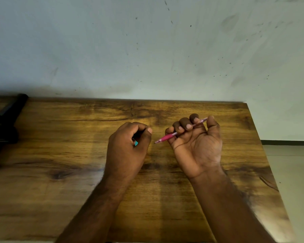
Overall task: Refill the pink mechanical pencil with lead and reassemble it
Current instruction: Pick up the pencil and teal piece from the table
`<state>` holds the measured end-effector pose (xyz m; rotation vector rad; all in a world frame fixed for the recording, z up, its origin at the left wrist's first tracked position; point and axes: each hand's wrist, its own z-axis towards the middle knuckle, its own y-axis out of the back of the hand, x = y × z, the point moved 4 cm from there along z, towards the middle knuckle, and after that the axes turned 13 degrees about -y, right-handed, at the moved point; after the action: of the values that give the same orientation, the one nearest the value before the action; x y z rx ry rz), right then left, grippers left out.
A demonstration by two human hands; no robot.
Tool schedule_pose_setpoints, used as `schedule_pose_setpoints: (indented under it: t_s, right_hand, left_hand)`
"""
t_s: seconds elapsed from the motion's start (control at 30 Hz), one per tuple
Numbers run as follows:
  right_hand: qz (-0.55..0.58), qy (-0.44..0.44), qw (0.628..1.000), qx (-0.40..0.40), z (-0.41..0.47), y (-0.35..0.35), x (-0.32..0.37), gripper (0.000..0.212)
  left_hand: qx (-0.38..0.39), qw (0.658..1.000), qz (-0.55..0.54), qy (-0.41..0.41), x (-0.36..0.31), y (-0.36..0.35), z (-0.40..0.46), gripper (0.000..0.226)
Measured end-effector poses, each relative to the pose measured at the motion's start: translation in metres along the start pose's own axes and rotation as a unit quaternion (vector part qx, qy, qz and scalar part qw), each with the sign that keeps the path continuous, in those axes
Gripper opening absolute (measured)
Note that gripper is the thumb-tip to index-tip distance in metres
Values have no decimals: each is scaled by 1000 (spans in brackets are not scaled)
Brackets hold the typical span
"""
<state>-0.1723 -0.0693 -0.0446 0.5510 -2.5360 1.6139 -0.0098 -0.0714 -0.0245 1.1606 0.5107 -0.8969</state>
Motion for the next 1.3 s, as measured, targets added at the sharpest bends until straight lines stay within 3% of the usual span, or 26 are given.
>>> schedule_pose_setpoints:
  t_s: [1.3]
  right_hand:
    - [7,21,1000,-9,0,-1,4,43]
  left_hand:
    - [2,1000,-10,7,2,2,1,5]
